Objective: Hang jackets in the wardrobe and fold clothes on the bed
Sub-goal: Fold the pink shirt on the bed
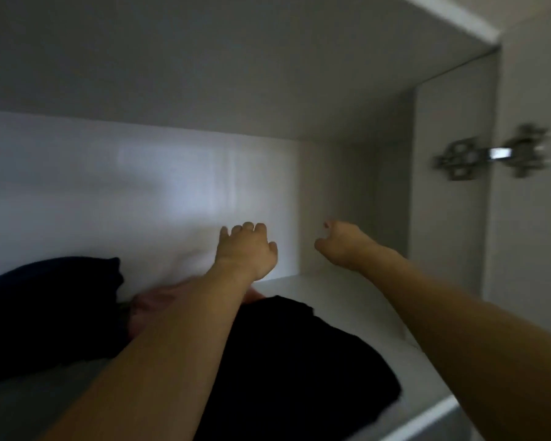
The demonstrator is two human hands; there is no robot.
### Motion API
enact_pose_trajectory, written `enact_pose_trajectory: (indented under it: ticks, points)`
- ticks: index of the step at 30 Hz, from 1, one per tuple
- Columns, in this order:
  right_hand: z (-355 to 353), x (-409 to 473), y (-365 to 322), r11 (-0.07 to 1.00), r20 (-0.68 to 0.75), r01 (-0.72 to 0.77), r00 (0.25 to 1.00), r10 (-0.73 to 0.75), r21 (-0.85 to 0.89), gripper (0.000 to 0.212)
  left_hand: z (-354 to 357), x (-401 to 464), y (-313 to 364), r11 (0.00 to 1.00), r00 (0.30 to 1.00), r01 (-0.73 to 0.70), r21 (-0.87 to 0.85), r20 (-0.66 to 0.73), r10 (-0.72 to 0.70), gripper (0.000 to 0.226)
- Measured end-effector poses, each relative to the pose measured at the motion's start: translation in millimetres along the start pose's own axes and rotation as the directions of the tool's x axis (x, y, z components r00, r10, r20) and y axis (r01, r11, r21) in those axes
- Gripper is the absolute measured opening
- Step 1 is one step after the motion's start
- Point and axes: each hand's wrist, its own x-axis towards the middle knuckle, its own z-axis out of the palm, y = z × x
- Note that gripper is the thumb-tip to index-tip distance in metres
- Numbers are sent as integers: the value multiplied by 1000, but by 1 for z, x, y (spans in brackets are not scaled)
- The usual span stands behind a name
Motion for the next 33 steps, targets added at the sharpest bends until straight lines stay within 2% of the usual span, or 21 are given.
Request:
enact_pose_trajectory:
  ticks: [3, 9, 12, 16, 18, 21, 26, 33]
  points:
    - [-43, -47, 44, 996, -56, -65, 997, 61, -58, 51, -24, -25, 62, 988, 990, -132, -80, -54, 128, 51]
    - [-109, -155, 100, 963, -181, -235, 961, 210, -134, 57, -54, -75, 161, 927, 940, -339, -161, -25, 340, 51]
    - [-143, -209, 108, 946, -268, -281, 935, 232, -161, 56, -75, -97, 207, 862, 896, -438, -254, -50, 441, 47]
    - [-189, -295, 120, 880, -349, -408, 883, 313, -242, 57, -101, -148, 264, 759, 800, -597, -262, -124, 587, 44]
    - [-204, -330, 127, 860, -362, -443, 868, 340, -253, 57, -103, -165, 278, 753, 798, -595, -281, -97, 594, 44]
    - [-239, -430, 141, 785, -425, -560, 798, 427, -264, 58, -124, -223, 321, 742, 787, -590, -319, -23, 616, 46]
    - [-299, -615, 167, 631, -520, -728, 661, 541, -268, 58, -186, -363, 425, 566, 640, -741, -361, -125, 758, 51]
    - [-366, -886, 188, 431, -572, -876, 471, 671, -216, 60, -274, -597, 563, 323, 419, -853, -411, -170, 892, 60]
